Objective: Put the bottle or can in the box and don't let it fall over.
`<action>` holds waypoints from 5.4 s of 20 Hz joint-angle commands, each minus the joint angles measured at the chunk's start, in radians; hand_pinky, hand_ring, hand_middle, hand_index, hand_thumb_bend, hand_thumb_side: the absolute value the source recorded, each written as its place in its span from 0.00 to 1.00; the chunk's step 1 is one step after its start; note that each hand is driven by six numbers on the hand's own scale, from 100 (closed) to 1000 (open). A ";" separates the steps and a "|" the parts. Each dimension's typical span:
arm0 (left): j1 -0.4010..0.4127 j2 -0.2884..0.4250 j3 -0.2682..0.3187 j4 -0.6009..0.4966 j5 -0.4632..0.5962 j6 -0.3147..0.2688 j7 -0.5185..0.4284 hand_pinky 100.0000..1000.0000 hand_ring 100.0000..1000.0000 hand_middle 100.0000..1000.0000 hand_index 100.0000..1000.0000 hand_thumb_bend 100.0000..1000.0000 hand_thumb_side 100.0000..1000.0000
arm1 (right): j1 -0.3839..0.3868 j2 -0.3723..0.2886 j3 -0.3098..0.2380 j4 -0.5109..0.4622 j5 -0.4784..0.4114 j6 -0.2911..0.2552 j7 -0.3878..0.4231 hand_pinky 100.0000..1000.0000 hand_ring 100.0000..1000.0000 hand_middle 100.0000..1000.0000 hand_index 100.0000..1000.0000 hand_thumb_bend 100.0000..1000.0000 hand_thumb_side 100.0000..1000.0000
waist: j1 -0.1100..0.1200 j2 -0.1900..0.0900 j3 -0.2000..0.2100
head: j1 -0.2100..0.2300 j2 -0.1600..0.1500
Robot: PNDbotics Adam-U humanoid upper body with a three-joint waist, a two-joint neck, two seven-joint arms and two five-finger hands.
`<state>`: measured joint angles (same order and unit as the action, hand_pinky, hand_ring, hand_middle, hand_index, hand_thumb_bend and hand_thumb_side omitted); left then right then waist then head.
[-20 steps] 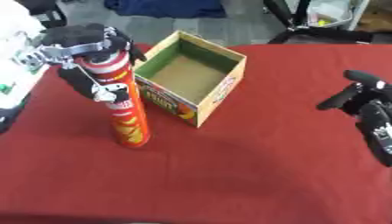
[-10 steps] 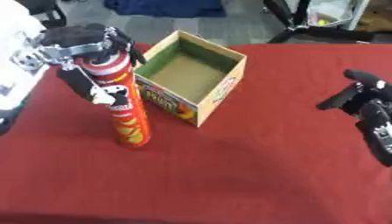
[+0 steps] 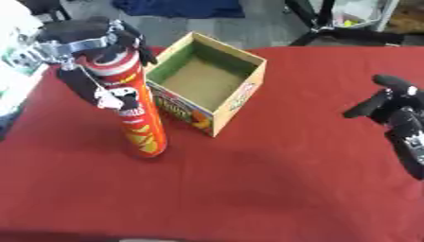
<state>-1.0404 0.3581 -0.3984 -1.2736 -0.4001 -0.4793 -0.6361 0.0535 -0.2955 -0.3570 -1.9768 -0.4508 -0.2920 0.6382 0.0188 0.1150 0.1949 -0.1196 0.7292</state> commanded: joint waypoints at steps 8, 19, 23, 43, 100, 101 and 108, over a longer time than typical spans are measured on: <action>-0.075 0.059 0.070 -0.081 0.147 -0.130 -0.225 0.00 0.33 0.33 0.11 0.12 0.04 | -0.005 -0.030 -0.013 -0.023 -0.007 0.003 -0.009 0.66 0.59 0.50 0.87 0.00 0.47 | 0.004 -0.010 0.004 | -0.008 0.004; -0.142 0.078 0.144 -0.088 0.307 0.007 -0.250 0.00 0.31 0.32 0.11 0.00 0.07 | -0.006 -0.031 -0.013 -0.023 -0.003 0.004 -0.010 0.66 0.59 0.50 0.87 0.00 0.47 | 0.006 -0.007 0.005 | -0.016 0.000; -0.186 0.054 0.176 -0.054 0.313 0.053 -0.231 0.00 0.30 0.32 0.11 0.02 0.00 | -0.010 -0.030 -0.012 -0.023 0.000 0.004 -0.007 0.66 0.59 0.50 0.87 0.00 0.47 | 0.007 -0.001 -0.001 | -0.012 -0.006; -0.317 -0.015 0.249 0.129 0.160 0.036 0.055 0.00 0.29 0.31 0.12 0.16 0.00 | -0.105 -0.023 -0.004 -0.023 -0.007 0.040 0.012 0.65 0.59 0.49 0.87 0.00 0.47 | 0.015 0.082 -0.088 | 0.062 -0.104; 0.082 0.156 0.159 -0.383 0.594 -0.120 0.518 0.50 0.77 0.82 0.86 0.00 0.53 | -0.136 -0.050 -0.006 -0.023 -0.042 0.058 0.012 0.65 0.59 0.49 0.87 0.00 0.48 | 0.035 0.099 -0.099 | 0.060 -0.076; 0.134 0.176 0.180 -0.491 0.767 -0.025 0.463 0.49 0.77 0.83 0.88 0.00 0.54 | -0.133 -0.050 -0.007 -0.023 -0.044 0.054 0.009 0.65 0.59 0.49 0.87 0.00 0.48 | 0.032 0.097 -0.095 | 0.057 -0.075; 0.404 0.131 0.399 -0.724 1.350 0.359 0.136 0.49 0.80 0.87 0.91 0.00 0.59 | -0.114 -0.041 -0.015 -0.023 -0.055 0.022 -0.006 0.65 0.59 0.50 0.87 0.00 0.48 | 0.010 0.091 -0.074 | 0.040 -0.075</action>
<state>-0.6304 0.4861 -0.0406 -1.9662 0.8881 -0.1667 -0.4618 -0.0594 -0.3200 -0.3630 -1.9768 -0.4987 -0.2619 0.6350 0.0291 0.2247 0.1216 -0.0746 0.6573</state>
